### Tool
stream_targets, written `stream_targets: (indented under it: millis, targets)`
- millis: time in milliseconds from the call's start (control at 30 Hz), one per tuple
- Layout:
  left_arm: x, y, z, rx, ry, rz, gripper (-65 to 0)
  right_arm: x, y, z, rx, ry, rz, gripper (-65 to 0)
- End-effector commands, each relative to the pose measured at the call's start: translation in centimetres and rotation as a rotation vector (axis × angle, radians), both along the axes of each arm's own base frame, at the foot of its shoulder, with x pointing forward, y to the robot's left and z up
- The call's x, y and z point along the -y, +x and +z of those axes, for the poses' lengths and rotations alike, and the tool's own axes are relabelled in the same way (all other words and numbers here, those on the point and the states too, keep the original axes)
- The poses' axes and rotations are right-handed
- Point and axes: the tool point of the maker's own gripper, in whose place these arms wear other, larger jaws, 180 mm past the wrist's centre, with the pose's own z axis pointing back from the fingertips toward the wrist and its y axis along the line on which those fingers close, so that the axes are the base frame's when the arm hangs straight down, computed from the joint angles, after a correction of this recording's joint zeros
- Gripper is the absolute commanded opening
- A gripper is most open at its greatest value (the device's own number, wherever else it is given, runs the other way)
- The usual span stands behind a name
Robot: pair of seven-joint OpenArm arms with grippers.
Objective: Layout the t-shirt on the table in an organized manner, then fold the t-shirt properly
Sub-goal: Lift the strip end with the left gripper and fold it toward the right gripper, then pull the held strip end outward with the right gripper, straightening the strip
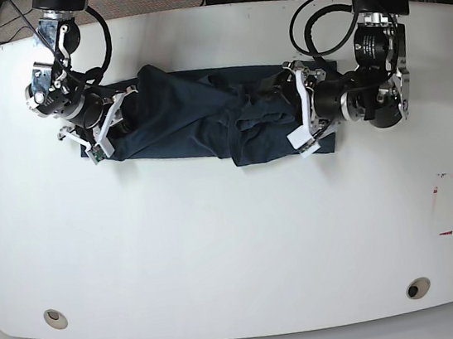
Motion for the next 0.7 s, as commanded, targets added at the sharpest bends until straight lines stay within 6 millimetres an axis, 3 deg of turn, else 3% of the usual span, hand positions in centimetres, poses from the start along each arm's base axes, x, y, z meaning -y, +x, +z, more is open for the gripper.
stream_targets:
  millis: [0, 167, 467, 600, 667]
  targets:
    - [1.9, 0.1, 2.2, 0.042, -0.061, -0.106, -32.4, 0.1, 1.0, 1.2, 0.051, 0.006, 0.003, -48.4]
    - [3.6, -0.7, 3.8, 0.043, -0.111, -0.222, -32.4, 0.1, 1.0, 1.2, 0.051, 0.006, 0.003, -48.4]
    - [4.3, -1.1, 5.1, 0.092, -0.058, -0.382, -32.5, 0.1, 1.0, 1.2, 0.051, 0.006, 0.003, -48.4]
    - [3.4, 0.3, 6.3, 0.146, -0.041, -0.364, -32.5, 0.1, 1.0, 1.2, 0.051, 0.006, 0.003, -48.4]
    - [2.2, 2.2, 7.1, 0.189, -0.021, -0.307, -32.6, 0.1, 1.0, 1.2, 0.051, 0.006, 0.003, -48.4]
